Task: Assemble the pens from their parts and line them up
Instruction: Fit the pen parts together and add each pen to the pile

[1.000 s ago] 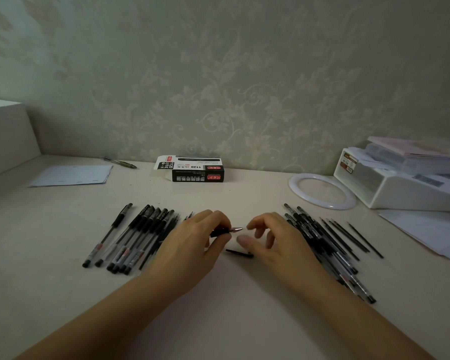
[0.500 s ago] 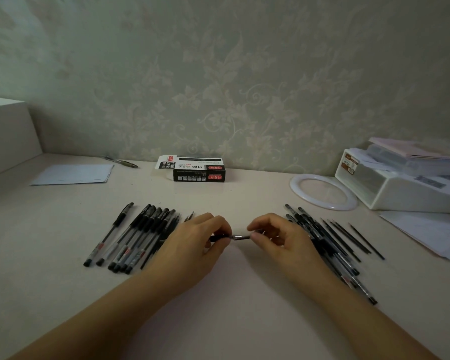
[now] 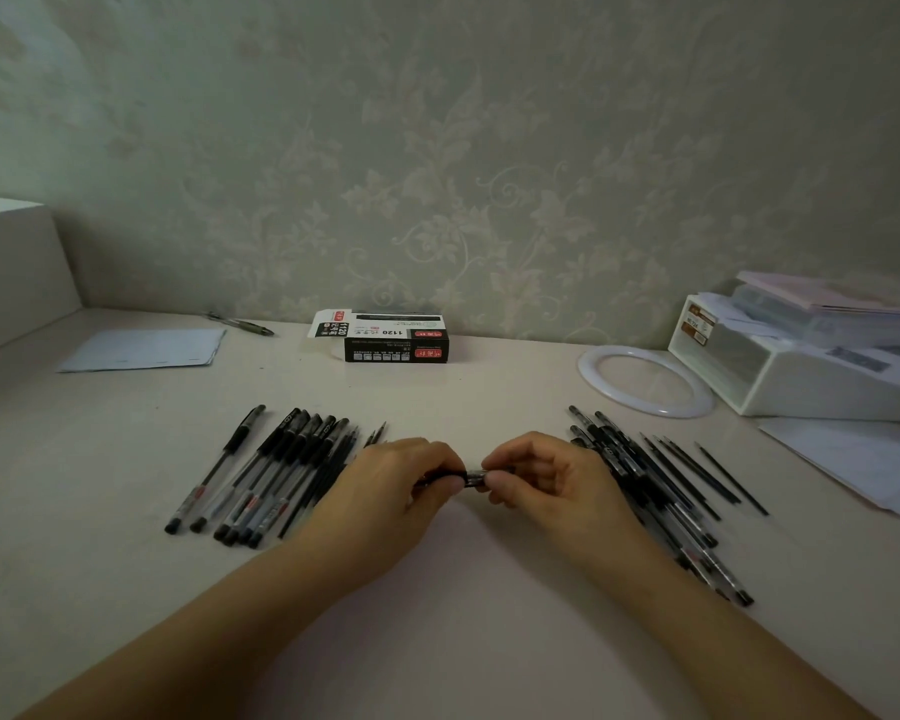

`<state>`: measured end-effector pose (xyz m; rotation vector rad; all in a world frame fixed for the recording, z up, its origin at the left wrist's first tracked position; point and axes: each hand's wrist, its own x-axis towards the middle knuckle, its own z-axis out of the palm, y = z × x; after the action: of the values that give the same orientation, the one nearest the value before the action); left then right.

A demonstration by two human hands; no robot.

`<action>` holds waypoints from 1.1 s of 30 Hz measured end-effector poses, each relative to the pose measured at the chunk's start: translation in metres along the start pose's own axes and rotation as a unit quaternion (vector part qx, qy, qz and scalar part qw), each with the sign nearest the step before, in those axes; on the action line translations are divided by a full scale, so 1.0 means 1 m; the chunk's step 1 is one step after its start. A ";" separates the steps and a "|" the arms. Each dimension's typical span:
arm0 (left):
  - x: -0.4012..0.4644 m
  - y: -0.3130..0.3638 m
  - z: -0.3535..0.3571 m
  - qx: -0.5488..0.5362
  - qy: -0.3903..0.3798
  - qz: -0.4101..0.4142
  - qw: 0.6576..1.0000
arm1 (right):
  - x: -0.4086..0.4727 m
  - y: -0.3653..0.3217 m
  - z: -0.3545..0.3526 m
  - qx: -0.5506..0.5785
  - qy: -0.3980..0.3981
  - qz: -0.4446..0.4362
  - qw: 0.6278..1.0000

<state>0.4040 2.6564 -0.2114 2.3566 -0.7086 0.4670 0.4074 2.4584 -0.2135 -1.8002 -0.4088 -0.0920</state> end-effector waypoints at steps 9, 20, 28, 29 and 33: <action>0.001 0.004 -0.002 -0.013 0.029 0.007 0.999 | 0.002 -0.002 0.001 0.014 0.011 -0.010 1.000; 0.003 0.003 -0.002 -0.004 0.039 0.026 0.999 | 0.004 -0.001 0.001 0.008 0.006 -0.014 1.000; 0.005 -0.004 -0.017 0.062 0.144 -0.048 0.987 | 0.002 0.002 -0.007 -0.209 0.096 -0.050 0.972; 0.006 -0.009 -0.024 0.083 0.166 -0.083 0.979 | 0.002 0.002 -0.012 -0.249 0.120 -0.056 0.959; 0.003 -0.038 -0.047 0.164 0.155 -0.229 0.947 | 0.000 0.007 -0.033 -0.367 0.162 -0.033 0.916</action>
<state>0.4218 2.7108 -0.1925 2.5607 0.0763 0.7657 0.4150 2.4254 -0.2105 -2.4503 -0.2004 -0.6582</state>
